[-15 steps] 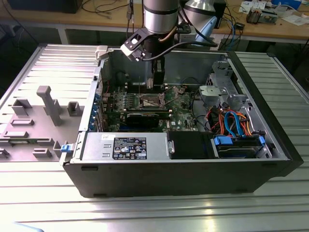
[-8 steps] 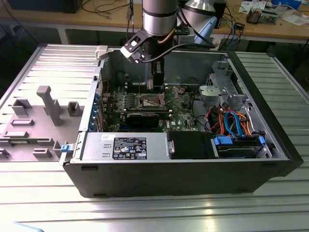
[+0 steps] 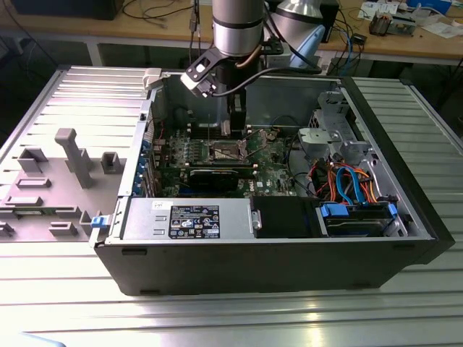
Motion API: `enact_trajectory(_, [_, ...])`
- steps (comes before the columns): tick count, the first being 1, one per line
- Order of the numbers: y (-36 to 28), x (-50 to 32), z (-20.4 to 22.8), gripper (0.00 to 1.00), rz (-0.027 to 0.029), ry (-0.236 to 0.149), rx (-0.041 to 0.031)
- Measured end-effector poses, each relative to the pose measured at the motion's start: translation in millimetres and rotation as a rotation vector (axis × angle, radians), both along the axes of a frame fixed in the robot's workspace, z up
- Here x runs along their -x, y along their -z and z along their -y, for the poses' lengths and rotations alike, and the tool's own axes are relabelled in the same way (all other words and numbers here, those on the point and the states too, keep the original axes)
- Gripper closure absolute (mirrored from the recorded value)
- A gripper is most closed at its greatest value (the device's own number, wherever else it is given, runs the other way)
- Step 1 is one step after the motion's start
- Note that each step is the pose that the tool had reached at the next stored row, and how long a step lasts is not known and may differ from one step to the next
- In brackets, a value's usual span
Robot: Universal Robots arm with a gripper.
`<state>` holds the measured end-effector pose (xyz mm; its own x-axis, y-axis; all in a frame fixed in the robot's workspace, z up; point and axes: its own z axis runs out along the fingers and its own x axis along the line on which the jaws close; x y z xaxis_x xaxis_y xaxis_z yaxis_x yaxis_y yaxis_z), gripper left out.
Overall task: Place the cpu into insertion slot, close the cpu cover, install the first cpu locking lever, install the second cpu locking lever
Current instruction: 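Place the cpu into insertion slot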
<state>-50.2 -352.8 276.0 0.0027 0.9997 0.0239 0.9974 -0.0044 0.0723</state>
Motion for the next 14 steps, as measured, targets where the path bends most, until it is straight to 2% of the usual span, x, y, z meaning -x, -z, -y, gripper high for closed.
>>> enact_trajectory(2, [1.0,1.4,0.0,0.45,0.0112,0.0,-0.0002])
enact_trajectory(6, [3.1,1.9,0.0,0.45,0.0116,0.0,-0.0083])
enact_trajectory(14, [13.5,2.0,0.0,0.45,0.0114,0.0,-0.01])
